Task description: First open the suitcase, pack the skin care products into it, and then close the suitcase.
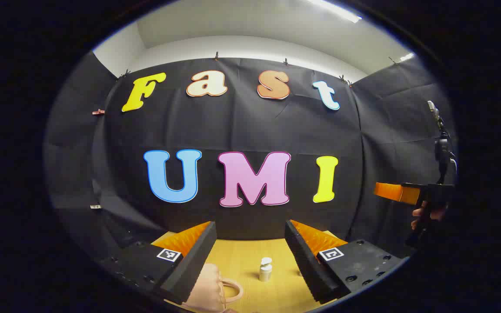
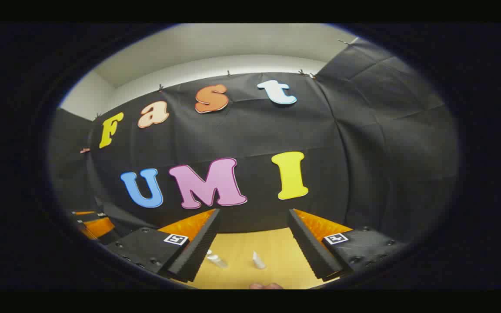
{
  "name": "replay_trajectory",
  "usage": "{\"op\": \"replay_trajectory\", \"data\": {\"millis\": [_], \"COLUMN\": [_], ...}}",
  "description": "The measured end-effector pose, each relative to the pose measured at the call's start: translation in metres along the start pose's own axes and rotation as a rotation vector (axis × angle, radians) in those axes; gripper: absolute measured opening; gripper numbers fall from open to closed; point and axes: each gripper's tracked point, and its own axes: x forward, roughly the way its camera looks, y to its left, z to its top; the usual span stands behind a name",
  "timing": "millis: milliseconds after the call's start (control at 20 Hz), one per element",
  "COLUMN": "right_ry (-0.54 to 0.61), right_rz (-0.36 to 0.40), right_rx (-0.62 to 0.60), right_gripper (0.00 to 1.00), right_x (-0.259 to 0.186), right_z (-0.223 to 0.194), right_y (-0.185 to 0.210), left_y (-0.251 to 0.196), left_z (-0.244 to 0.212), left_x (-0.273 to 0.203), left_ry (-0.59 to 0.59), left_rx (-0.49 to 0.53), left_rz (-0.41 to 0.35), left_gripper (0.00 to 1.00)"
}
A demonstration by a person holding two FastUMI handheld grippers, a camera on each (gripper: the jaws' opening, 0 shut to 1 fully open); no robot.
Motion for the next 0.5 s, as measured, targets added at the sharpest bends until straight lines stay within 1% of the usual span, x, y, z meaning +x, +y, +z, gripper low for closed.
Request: {"op": "replay_trajectory", "data": {"millis": [50,100,250,350,400,450,500], "right_ry": [0.009,0.024,-0.008,-0.01,-0.009,-0.03,-0.056], "right_rz": [0.006,0.021,0.052,0.046,0.059,0.068,0.067], "right_rx": [-0.048,-0.089,-0.163,-0.139,-0.116,-0.105,-0.106], "right_gripper": [0.96,0.97,0.97,0.96,0.97,0.97,0.97], "right_x": [0.001,-0.001,-0.007,-0.009,-0.011,-0.01,-0.005], "right_z": [-0.001,-0.003,0.012,0.016,0.017,0.023,0.031], "right_y": [-0.002,-0.002,0.007,0.016,0.026,0.037,0.044], "left_y": [0.002,0.003,-0.003,0.005,0.007,0.009,0.016], "left_z": [-0.002,-0.008,-0.008,-0.013,-0.012,-0.008,-0.008], "left_x": [0.0,-0.003,-0.004,0.003,0.003,0.005,0.007], "left_ry": [0.003,0.014,0.021,0.056,0.063,0.051,0.047], "left_rx": [0.014,0.02,-0.012,-0.036,-0.055,-0.07,-0.075], "left_rz": [0.023,0.04,0.013,0.012,0.004,-0.007,-0.003], "left_gripper": [0.99,0.99,0.99,0.99,0.99,0.99,0.99]}}
